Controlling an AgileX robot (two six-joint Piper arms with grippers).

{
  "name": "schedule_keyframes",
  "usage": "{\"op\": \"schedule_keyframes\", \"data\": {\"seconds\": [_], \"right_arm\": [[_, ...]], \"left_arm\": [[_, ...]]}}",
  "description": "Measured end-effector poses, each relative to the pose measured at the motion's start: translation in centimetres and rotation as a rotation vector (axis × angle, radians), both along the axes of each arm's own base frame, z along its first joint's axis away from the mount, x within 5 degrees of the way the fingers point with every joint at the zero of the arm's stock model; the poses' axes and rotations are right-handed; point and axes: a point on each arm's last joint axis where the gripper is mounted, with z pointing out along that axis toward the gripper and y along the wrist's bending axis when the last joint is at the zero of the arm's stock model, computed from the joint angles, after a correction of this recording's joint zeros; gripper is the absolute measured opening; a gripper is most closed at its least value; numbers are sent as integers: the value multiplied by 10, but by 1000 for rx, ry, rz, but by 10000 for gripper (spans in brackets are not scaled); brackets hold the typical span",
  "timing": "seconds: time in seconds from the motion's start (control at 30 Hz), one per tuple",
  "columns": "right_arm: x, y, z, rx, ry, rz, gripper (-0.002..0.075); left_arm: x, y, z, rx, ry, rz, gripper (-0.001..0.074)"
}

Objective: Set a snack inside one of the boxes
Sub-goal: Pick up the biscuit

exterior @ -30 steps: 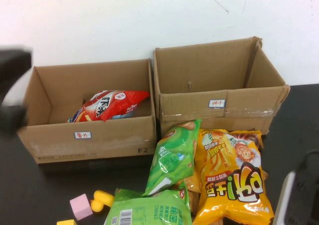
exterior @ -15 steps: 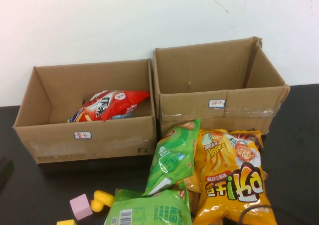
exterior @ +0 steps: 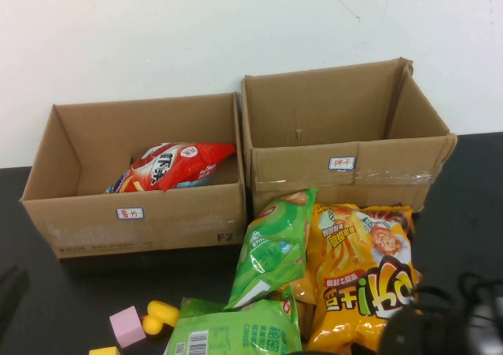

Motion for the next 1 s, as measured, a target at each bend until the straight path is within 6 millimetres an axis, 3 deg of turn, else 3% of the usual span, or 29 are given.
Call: {"op": "schedule_keyframes", "data": {"seconds": [0.17,0.27,0.53,0.7,0.83,0.9,1.0], "right_arm": [[20,28,-11,45,-1,8,-1],[35,41,-9,65,-86,-8,-1],[96,43,-1,11,-486,-316,-1],[103,40,41,108,-508,-424,-1],[99,35,102,267,-534,-519,-1],[93,28,128,331,-549,-565,-1],[87,11,147,356,-592,-657,-1]], "left_arm": [[0,0,-1,0,1,1,-1],[0,0,-1,0,0,1,-1],[0,0,-1,-3,0,1,-1],[0,0,-1,-4,0,1,-1],[0,0,-2,-2,15,-3,-1],[0,-1,-4,5,33,-8,-1],[-1,-1,-6,13,58,-15,-1]]}}
